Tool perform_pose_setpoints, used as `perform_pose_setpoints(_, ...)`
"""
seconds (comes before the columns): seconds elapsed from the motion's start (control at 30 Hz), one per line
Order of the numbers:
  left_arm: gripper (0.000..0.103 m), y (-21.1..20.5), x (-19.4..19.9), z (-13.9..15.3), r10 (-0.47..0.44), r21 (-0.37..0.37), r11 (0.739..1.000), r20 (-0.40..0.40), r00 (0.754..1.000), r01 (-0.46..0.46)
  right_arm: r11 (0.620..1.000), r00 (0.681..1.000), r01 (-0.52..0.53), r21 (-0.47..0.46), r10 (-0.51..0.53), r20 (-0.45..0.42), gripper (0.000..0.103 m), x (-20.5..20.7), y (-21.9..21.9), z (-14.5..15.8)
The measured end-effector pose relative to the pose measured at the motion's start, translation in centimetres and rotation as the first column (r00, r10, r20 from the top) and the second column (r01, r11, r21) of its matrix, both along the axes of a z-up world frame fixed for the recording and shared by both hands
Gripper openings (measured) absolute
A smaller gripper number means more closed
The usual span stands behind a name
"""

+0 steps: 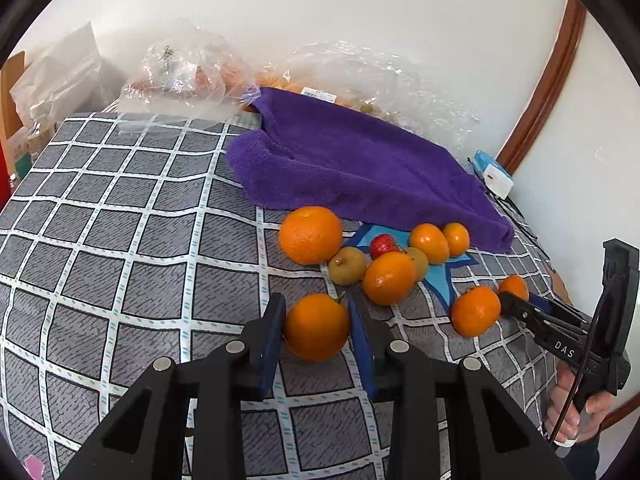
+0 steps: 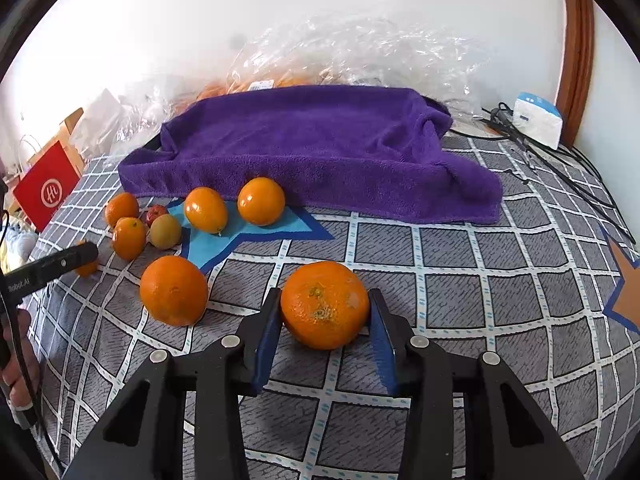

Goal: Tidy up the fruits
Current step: 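Lift both held oranges and carry them over the purple towel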

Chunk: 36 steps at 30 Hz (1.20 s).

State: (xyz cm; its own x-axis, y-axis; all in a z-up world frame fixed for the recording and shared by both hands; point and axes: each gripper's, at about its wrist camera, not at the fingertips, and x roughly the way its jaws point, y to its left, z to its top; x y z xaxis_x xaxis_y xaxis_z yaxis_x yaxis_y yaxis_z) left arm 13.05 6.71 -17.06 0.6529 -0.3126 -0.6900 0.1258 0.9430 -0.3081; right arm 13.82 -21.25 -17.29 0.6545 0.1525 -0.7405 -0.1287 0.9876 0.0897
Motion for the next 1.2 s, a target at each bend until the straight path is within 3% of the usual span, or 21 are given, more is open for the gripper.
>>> perform_pose_setpoints(0.33, 0.031, 0.4, -0.9, 0.9, 0.034, 0.0, 0.999, 0.066, 0.997, -0.034, 0.999, 1.0, 0.011, 0.051, -0.012, 0.027, 0.042, -0.3, -0.8, 0.4)
perform_pose_setpoints(0.47, 0.031, 0.1, -1.0, 1.3, 0.052, 0.04, 0.998, 0.062, 0.997, -0.055, 0.997, 0.999, 0.034, 0.067, -0.035, 0.018, 0.042, -0.4, -1.2, 0.8)
perform_pose_setpoints(0.53, 0.031, 0.1, -1.0, 2.0, 0.045, 0.027, 0.999, 0.055, 0.998, -0.046, 0.997, 0.999, 0.037, 0.069, -0.038, 0.014, 0.042, -0.4, -1.4, 1.4)
perform_pose_setpoints(0.63, 0.031, -0.1, -0.9, 4.0, 0.031, 0.019, 0.999, 0.072, 0.997, -0.033, 0.998, 0.998, 0.042, 0.053, -0.044, 0.044, 0.041, -0.2, -1.6, 3.2)
perform_pose_setpoints(0.77, 0.031, -0.7, 0.4, 7.4, 0.036, 0.067, 0.997, 0.124, 0.992, -0.045, 0.997, 0.995, 0.06, 0.059, -0.064, 0.08, 0.042, 1.4, -2.3, 6.4)
perform_pose_setpoints(1.03, 0.031, -1.0, 5.7, 13.9, 0.096, 0.092, 0.989, 0.206, 0.974, -0.117, 0.993, 0.979, 0.083, 0.086, -0.098, 0.177, 0.042, 7.1, -3.2, 13.2)
perform_pose_setpoints(1.2, 0.031, -1.1, 9.7, 16.0, 0.138, 0.083, 0.984, 0.229, 0.964, -0.16, 0.992, 0.97, 0.072, 0.106, -0.094, 0.225, 0.042, 11.6, -3.1, 16.0)
